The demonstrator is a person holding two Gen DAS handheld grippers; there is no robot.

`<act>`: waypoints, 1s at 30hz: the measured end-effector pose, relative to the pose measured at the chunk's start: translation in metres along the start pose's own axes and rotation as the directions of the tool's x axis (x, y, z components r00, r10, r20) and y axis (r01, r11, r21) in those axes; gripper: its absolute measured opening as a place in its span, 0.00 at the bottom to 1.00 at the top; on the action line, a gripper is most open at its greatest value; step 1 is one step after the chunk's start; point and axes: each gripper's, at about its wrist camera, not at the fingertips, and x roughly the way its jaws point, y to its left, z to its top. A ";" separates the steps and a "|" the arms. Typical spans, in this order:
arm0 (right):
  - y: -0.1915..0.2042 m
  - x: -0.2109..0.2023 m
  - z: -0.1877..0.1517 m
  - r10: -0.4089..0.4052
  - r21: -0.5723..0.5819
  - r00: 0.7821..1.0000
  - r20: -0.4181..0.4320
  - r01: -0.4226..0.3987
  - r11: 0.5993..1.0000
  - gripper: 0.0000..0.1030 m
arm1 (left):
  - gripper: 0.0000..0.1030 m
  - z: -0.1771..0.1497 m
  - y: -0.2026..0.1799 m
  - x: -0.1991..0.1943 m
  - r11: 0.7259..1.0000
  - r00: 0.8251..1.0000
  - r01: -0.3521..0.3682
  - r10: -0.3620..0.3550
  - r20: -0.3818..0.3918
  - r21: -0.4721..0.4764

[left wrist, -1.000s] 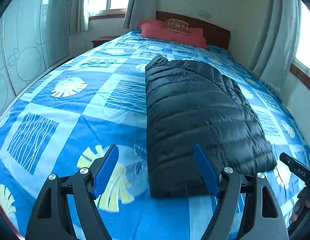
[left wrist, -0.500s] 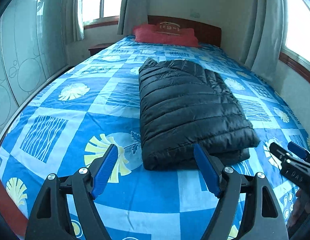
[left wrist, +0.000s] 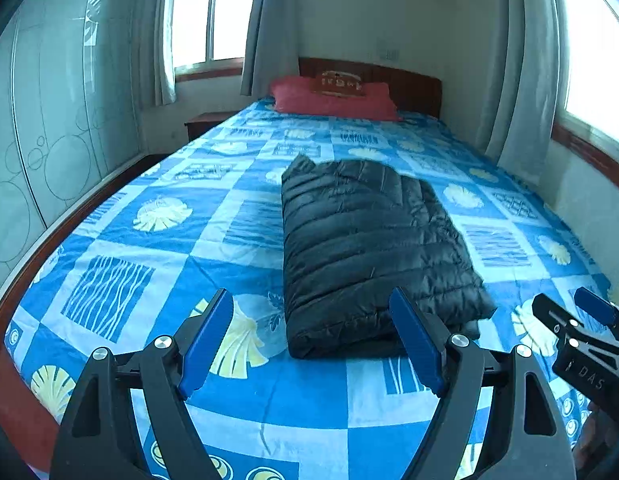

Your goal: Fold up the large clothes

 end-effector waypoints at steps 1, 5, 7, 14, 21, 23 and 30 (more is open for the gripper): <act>0.000 -0.002 0.001 -0.001 -0.001 1.000 0.004 0.001 1.000 0.79 | 0.77 0.002 -0.001 -0.003 1.000 1.000 0.003 -0.003 0.008 0.003; 0.001 -0.007 0.003 -0.004 -0.007 1.000 0.015 0.004 1.000 0.79 | 0.77 0.006 -0.001 -0.012 1.000 1.000 0.014 -0.014 0.026 -0.001; 0.002 -0.008 0.003 -0.002 -0.007 1.000 0.016 0.003 1.000 0.79 | 0.77 0.008 -0.001 -0.013 1.000 0.999 0.019 -0.019 0.027 -0.007; 0.001 -0.010 0.004 0.005 -0.006 1.000 0.024 -0.005 1.000 0.79 | 0.77 0.008 -0.002 -0.014 1.000 1.000 0.018 -0.017 0.024 -0.014; 0.003 -0.010 0.002 0.009 -0.004 1.000 0.020 -0.009 1.000 0.80 | 0.77 0.007 -0.002 -0.014 1.000 1.000 0.015 -0.015 0.024 -0.018; 0.003 -0.009 0.002 0.010 -0.005 1.000 0.019 -0.010 1.000 0.80 | 0.77 0.007 -0.002 -0.013 1.000 1.000 0.016 -0.016 0.020 -0.018; 0.004 -0.009 0.003 0.010 -0.005 1.000 0.020 -0.010 1.000 0.80 | 0.77 0.005 -0.004 -0.014 1.000 1.000 0.011 -0.011 0.018 -0.021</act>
